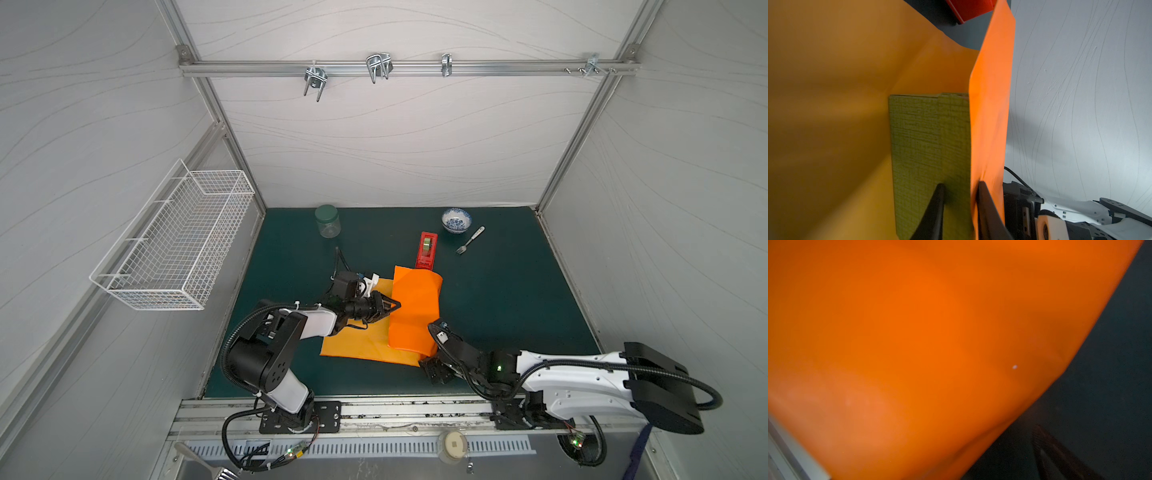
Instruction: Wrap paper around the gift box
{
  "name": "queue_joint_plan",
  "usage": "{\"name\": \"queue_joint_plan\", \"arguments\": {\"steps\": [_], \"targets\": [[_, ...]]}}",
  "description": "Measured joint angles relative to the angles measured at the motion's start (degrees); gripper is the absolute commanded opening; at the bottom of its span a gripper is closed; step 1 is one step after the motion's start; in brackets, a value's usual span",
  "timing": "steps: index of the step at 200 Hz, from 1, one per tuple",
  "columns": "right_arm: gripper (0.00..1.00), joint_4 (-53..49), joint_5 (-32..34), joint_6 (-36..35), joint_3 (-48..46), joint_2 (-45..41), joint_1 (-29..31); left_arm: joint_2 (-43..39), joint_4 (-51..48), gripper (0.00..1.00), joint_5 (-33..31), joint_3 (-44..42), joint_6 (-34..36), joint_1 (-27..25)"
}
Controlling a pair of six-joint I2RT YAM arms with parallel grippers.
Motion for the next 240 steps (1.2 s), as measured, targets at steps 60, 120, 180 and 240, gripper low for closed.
{"name": "queue_joint_plan", "arguments": {"steps": [60, 120, 180, 240], "targets": [[0.85, -3.4, 8.9, 4.2, 0.4, -3.1, 0.1, 0.5, -0.1, 0.04, 0.2, 0.5, 0.0, 0.0], [0.7, -13.8, 12.1, 7.3, 3.0, -4.8, 0.1, 0.8, -0.2, 0.04, 0.6, 0.7, 0.1, 0.0], [0.57, -22.4, 12.0, 7.9, 4.6, -6.4, 0.1, 1.1, 0.2, 0.04, 1.1, 0.7, 0.1, 0.0], [0.56, -24.7, 7.6, 5.4, 4.2, -9.9, 0.1, 1.1, 0.2, 0.04, 1.1, 0.7, 0.1, 0.1]]}}
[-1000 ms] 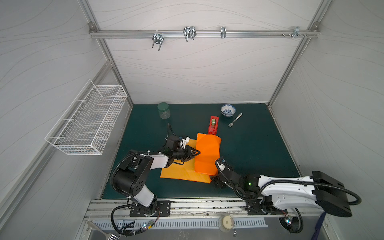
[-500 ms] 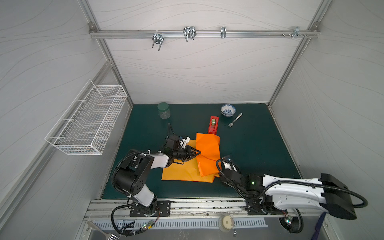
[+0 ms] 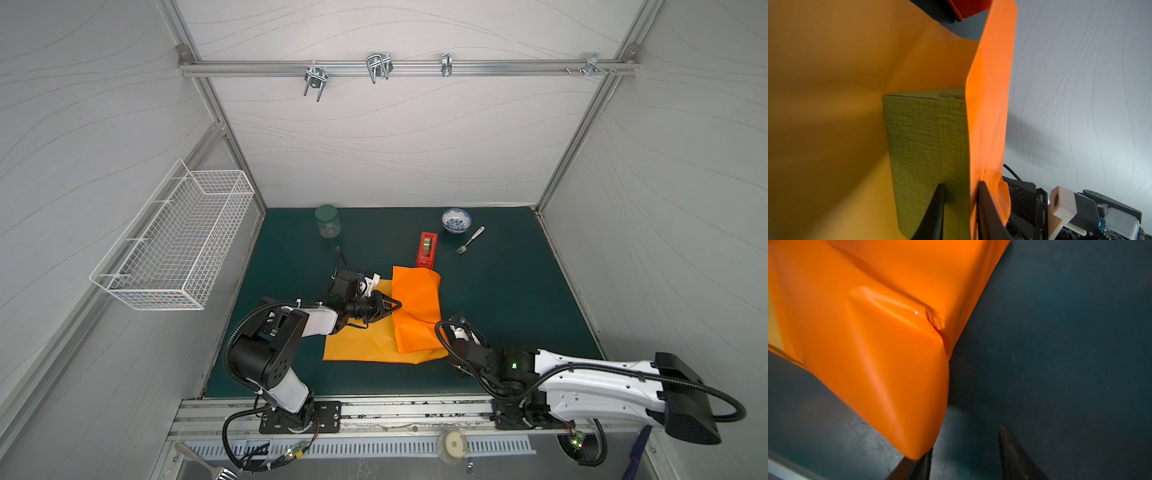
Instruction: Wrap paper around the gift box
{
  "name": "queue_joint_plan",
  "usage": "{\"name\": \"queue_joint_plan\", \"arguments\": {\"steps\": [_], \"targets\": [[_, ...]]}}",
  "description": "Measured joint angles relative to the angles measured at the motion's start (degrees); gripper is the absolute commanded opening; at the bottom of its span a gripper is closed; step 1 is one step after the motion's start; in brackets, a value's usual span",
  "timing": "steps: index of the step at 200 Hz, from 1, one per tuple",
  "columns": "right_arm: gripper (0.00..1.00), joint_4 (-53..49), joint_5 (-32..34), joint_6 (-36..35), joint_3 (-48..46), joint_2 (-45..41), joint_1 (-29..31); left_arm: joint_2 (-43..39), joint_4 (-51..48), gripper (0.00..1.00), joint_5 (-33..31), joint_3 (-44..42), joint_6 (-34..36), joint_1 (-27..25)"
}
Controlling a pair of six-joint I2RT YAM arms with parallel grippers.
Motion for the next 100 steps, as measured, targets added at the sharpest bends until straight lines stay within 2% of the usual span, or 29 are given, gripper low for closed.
{"name": "queue_joint_plan", "arguments": {"steps": [48, 70, 83, 100], "targets": [[0.79, 7.5, -8.0, -5.8, -3.7, -5.6, 0.0, 0.0, -0.2, 0.03, 0.0, 0.1, 0.1, 0.0], [0.84, 8.4, -11.6, -8.5, -3.7, -10.1, -1.3, 0.0, -0.6, 0.02, 0.1, 0.3, 0.3, 0.0], [0.85, 8.9, -15.6, -9.4, -3.7, -12.3, -4.8, 0.0, -0.7, 0.02, 0.1, 0.3, 0.3, 0.0], [0.85, 9.7, -22.1, -9.8, -3.3, -13.3, -12.2, 0.0, -0.8, 0.01, 0.2, 0.4, 0.3, 0.0]]}}
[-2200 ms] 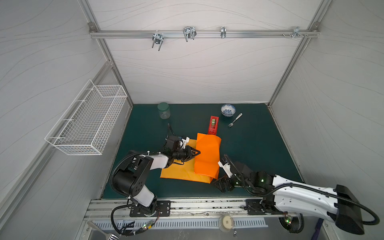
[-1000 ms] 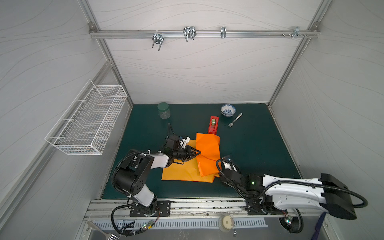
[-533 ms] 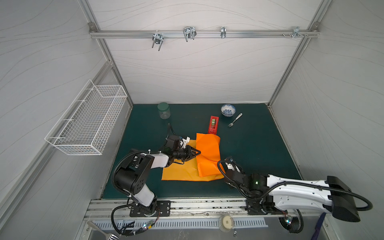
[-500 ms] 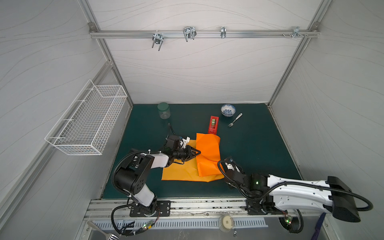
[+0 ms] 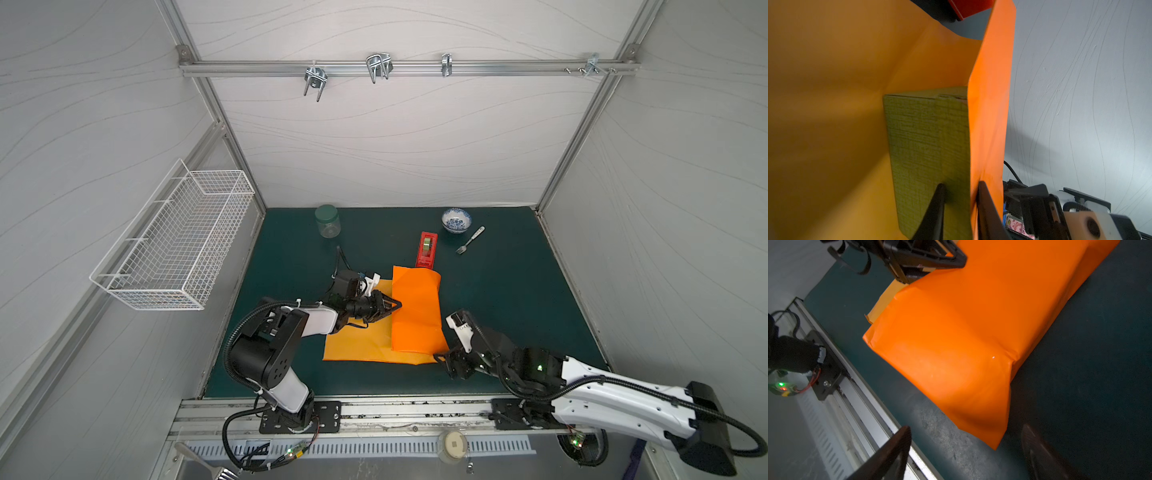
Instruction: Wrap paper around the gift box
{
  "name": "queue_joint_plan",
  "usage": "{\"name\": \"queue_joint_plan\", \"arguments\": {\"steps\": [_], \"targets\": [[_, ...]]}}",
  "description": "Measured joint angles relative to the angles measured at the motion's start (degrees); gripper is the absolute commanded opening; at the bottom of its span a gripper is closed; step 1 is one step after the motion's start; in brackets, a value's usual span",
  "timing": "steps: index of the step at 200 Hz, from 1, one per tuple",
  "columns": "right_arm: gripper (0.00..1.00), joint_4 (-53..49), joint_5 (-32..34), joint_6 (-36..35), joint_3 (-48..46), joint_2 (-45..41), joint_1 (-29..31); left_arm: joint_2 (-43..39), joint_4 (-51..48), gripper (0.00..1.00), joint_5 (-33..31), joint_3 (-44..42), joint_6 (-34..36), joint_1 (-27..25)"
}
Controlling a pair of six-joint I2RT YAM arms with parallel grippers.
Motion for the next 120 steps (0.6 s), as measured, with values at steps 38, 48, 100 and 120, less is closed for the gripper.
{"name": "queue_joint_plan", "arguments": {"steps": [38, 48, 100, 120], "targets": [[0.71, 0.4, -14.4, 2.4, 3.7, 7.4, -16.8, 0.0, -0.3, 0.0, 0.0, 0.1, 0.2, 0.0], [0.67, 0.9, -17.6, 3.3, 4.8, 10.6, -19.7, 0.0, -0.3, 0.0, 0.0, 0.1, 0.2, 0.0], [0.61, 4.8, -28.8, 5.0, 3.4, 18.8, -22.3, 0.0, -0.3, 0.0, 0.1, 0.2, 0.2, 0.0], [0.59, 7.5, -31.8, 5.7, 0.9, 18.8, -22.3, 0.0, -0.3, 0.0, 0.1, 0.2, 0.2, 0.0]]}}
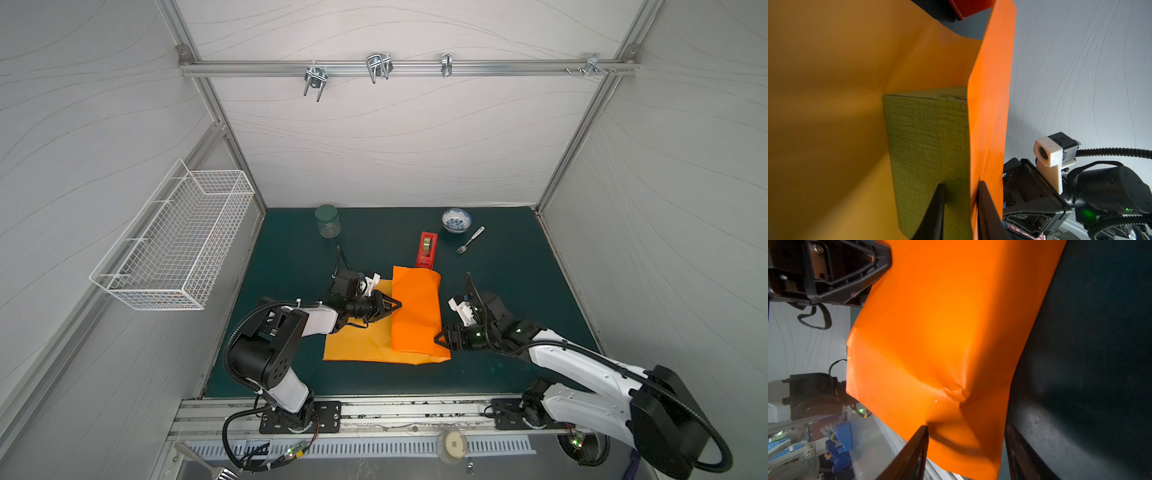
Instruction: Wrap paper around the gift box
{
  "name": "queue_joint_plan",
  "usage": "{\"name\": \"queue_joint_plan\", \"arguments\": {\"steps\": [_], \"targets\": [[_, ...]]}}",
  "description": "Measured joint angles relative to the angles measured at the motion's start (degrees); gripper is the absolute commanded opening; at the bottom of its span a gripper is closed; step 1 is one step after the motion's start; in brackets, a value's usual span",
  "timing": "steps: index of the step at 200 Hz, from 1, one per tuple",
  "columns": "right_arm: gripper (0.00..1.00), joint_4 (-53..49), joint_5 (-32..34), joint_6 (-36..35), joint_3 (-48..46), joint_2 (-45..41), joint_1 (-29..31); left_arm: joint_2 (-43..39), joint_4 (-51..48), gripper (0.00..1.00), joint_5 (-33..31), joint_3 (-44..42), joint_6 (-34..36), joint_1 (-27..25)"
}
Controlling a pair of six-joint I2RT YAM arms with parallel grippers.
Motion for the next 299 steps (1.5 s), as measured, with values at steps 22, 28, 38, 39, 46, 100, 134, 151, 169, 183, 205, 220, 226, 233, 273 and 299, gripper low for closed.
{"name": "queue_joint_plan", "arguments": {"steps": [22, 28, 38, 39, 46, 100, 134, 151, 169, 183, 205, 220, 226, 233, 273, 299], "targets": [[0.6, 3.3, -2.5, 1.3, -2.0, 0.0, 0.3, 0.0, 0.0, 0.0, 0.0, 0.0, 0.0, 0.0], [0.61, 4.1, -2.9, 1.7, -2.2, 0.0, 0.5, 0.0, 0.0, 0.0, 0.0, 0.0, 0.0, 0.0], [0.62, 5.2, -3.3, 2.2, -2.5, 0.0, 1.1, 0.0, -0.2, 0.0, 0.0, 0.1, 0.0, 0.0], [0.62, 5.2, -3.3, 2.2, -2.5, 0.0, 1.1, 0.0, -0.2, 0.0, 0.0, 0.1, 0.1, 0.0], [0.63, 6.0, -3.7, 2.5, -2.6, 0.0, 1.7, 0.0, -0.3, 0.0, 0.0, 0.2, 0.2, 0.0], [0.71, 9.1, -4.7, 4.3, -3.6, -0.4, 6.4, 0.0, -1.0, 0.0, 0.1, 0.5, 0.5, 0.0], [0.81, 3.2, 1.2, 3.5, -3.6, -6.4, 8.3, 0.0, -1.6, 0.0, 0.1, 0.7, 0.8, 0.0], [0.83, -1.2, 8.7, 1.9, -3.6, -11.3, 13.3, 0.0, -1.8, 0.0, 0.1, 0.8, 0.9, 0.0], [0.83, -4.0, 16.9, 0.8, -3.6, -14.2, 19.6, 0.0, -1.8, 0.0, 0.2, 0.8, 0.9, 0.0], [0.83, -4.8, 23.6, 0.3, -3.7, -14.4, 24.2, 0.0, -1.8, 0.0, 0.2, 0.8, 0.9, 0.0], [0.83, -4.0, 32.4, 0.2, -4.9, -12.2, 29.7, 0.0, -1.8, 0.0, 0.2, 0.8, 0.9, 0.1], [0.84, -2.3, 36.8, 0.3, -5.9, -9.1, 31.7, 0.0, -1.8, 0.0, 0.2, 0.8, 0.9, 0.1], [0.85, -1.4, 38.3, 0.3, -6.2, -7.7, 32.2, 0.1, -1.8, 0.0, 0.2, 0.8, 0.9, 0.1], [0.86, -0.5, 39.9, 0.4, -6.3, -6.0, 32.7, 0.1, -1.8, 0.0, 0.3, 0.8, 0.9, 0.1], [0.92, 5.7, 46.6, 0.3, -6.3, -0.7, 33.9, 0.2, -1.9, 0.0, 0.4, 0.9, 1.0, 0.1], [0.95, 9.1, 48.9, 0.3, -6.3, 0.9, 33.9, 0.5, -2.1, 0.0, 0.9, 1.2, 1.1, 0.2]]}}
